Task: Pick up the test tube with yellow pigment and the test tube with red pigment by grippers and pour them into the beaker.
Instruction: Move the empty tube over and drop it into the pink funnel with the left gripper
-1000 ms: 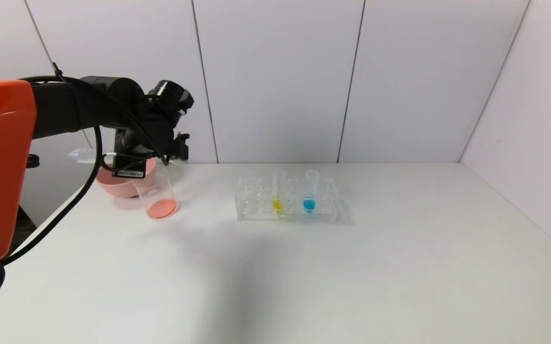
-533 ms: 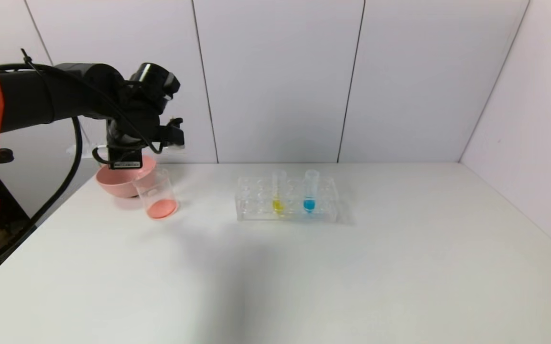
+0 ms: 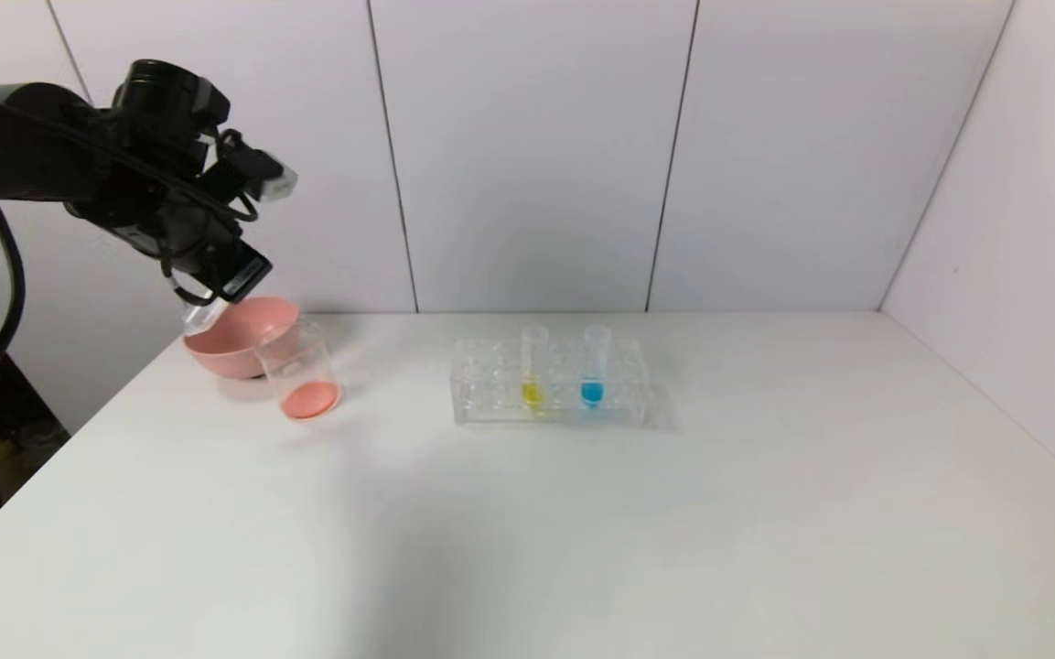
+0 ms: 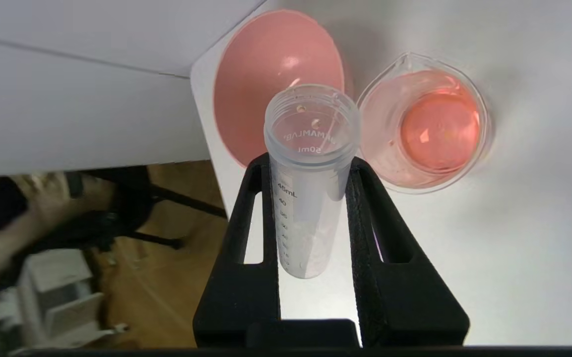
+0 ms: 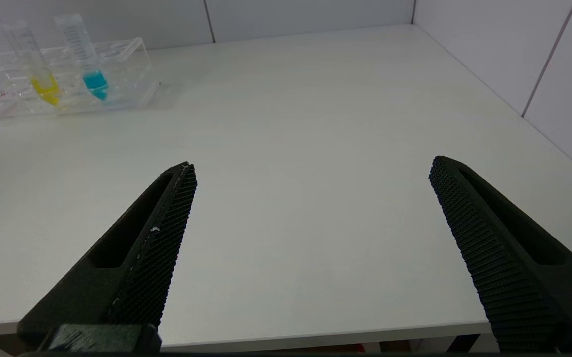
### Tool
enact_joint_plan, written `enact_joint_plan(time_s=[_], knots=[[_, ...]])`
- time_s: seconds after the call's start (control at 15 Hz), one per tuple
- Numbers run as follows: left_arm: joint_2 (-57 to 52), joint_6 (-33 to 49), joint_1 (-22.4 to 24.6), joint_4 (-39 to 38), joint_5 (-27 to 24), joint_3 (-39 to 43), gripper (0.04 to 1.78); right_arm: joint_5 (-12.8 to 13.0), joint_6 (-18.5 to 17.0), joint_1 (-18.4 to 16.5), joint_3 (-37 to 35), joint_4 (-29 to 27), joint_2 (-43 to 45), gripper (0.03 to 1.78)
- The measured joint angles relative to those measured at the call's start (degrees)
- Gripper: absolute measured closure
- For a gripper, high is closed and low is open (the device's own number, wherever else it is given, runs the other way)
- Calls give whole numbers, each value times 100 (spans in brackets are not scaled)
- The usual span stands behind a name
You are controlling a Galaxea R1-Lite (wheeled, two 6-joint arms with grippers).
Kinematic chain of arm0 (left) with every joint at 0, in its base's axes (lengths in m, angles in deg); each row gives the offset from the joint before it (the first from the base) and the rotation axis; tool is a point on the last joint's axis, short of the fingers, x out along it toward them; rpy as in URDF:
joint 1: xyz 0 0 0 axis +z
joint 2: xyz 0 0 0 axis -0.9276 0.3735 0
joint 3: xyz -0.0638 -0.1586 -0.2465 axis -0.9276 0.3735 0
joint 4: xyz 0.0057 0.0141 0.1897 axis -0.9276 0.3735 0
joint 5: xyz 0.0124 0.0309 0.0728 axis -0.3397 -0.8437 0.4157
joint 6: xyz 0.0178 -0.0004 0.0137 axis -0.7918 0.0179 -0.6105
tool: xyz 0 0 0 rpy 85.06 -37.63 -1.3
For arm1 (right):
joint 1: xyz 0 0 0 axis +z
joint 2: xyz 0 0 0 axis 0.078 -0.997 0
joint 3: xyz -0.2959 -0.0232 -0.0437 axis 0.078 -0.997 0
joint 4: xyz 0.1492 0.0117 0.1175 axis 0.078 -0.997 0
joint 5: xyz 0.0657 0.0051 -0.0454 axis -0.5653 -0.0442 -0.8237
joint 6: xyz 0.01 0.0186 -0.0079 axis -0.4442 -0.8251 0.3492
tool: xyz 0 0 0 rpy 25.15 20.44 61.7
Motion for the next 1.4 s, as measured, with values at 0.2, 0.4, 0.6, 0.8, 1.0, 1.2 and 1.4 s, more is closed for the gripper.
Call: enact_joint_plan(time_s=[0.2, 0.4, 0.6, 0.8, 1.0, 1.2, 1.4], knots=[[-445, 1169, 162, -1582, -50, 1434, 139, 0, 0, 0, 0, 0, 0, 10], [-784, 1833, 232, -3952, 9, 2938, 139, 0, 0, 0, 0, 0, 0, 10], [-850, 2157, 267, -6303, 384, 3810, 139, 0, 0, 0, 0, 0, 0, 10], [-616, 2745, 339, -7218, 595, 3923, 139, 0, 0, 0, 0, 2, 0, 10], [-108, 3051, 556, -7251, 595, 3578, 139, 0, 0, 0, 0, -1, 0, 10], [523, 3283, 773, -7168, 557, 2938, 139, 0, 0, 0, 0, 0, 0, 10], [1115, 3410, 857, -6874, 502, 2326, 139, 0, 0, 0, 0, 0, 0, 10]])
